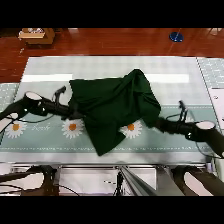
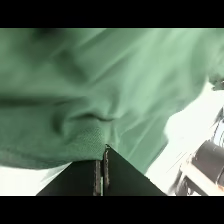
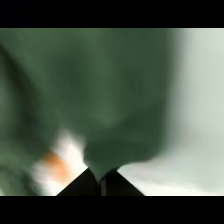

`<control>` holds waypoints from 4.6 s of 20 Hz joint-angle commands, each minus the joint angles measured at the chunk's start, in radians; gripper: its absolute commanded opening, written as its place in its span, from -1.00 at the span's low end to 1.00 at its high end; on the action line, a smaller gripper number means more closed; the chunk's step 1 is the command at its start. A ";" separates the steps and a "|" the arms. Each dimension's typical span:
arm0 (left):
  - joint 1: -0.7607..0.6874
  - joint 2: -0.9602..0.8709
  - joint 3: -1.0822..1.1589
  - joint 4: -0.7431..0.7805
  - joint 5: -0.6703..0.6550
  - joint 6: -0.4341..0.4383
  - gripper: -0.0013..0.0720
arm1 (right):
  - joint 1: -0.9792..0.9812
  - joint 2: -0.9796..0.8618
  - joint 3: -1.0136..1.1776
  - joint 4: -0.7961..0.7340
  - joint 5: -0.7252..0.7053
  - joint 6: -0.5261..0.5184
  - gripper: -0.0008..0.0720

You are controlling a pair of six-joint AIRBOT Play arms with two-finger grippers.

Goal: Fold the shirts.

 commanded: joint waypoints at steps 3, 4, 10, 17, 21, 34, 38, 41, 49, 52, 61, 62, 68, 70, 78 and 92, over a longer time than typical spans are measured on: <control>0.027 0.204 0.375 -0.003 -0.003 -0.002 -0.91 | 0.007 0.199 0.323 0.001 0.103 0.040 -0.89; 0.041 0.245 0.466 -0.003 -0.001 -0.013 -0.91 | 0.007 0.221 0.404 -0.032 0.103 0.061 -0.89; 0.164 0.430 0.974 -0.002 0.071 -0.026 -0.91 | 0.007 0.240 0.946 -0.397 0.100 0.282 -0.89; 0.188 0.583 1.167 0.266 0.143 -0.213 -0.91 | 0.007 0.240 1.471 -0.853 0.146 0.615 -0.89; 0.188 0.683 1.168 0.535 0.022 -0.324 -0.91 | 0.007 0.240 1.638 -1.037 0.323 0.617 -0.89; 0.188 0.813 1.345 0.599 -0.242 -0.438 -0.91 | 0.008 0.334 1.701 -0.991 0.571 0.624 -0.89; 0.188 0.813 1.407 0.570 -0.476 -0.536 -0.91 | 0.008 0.379 1.701 -0.991 0.767 0.646 -0.89; 0.188 0.811 1.407 0.517 -0.595 -0.566 -0.91 | 0.008 0.384 1.701 -0.991 0.869 0.646 -0.89; 0.188 0.772 1.364 0.529 -0.683 -0.564 -0.92 | 0.008 0.359 1.705 -1.159 1.024 0.554 -0.89; 0.188 0.776 1.137 0.532 -0.683 -0.470 -0.92 | 0.009 0.263 1.704 -1.145 1.025 0.545 -0.89; 0.188 0.549 0.537 0.571 -0.388 -0.293 -0.91 | 0.009 -0.211 1.459 -1.088 0.908 0.421 -0.89; 0.183 0.480 0.539 0.562 -0.347 -0.285 -0.91 | 0.009 -0.268 1.459 -1.084 0.846 0.417 -0.89; 0.051 0.142 0.560 0.509 0.108 -0.240 -0.91 | 0.009 -0.522 1.459 -0.947 0.484 0.420 -0.89; -0.018 0.064 0.560 0.510 0.243 -0.218 -0.91 | 0.009 -0.580 1.459 -0.890 0.383 0.420 -0.89; -0.106 -0.160 0.560 0.526 0.575 -0.198 -0.91 | 0.009 -0.797 1.459 -0.819 0.199 0.404 -0.89; -0.044 -0.320 0.560 0.529 0.492 -0.182 -0.91 | 0.009 -0.904 1.459 -0.830 0.116 0.365 -0.89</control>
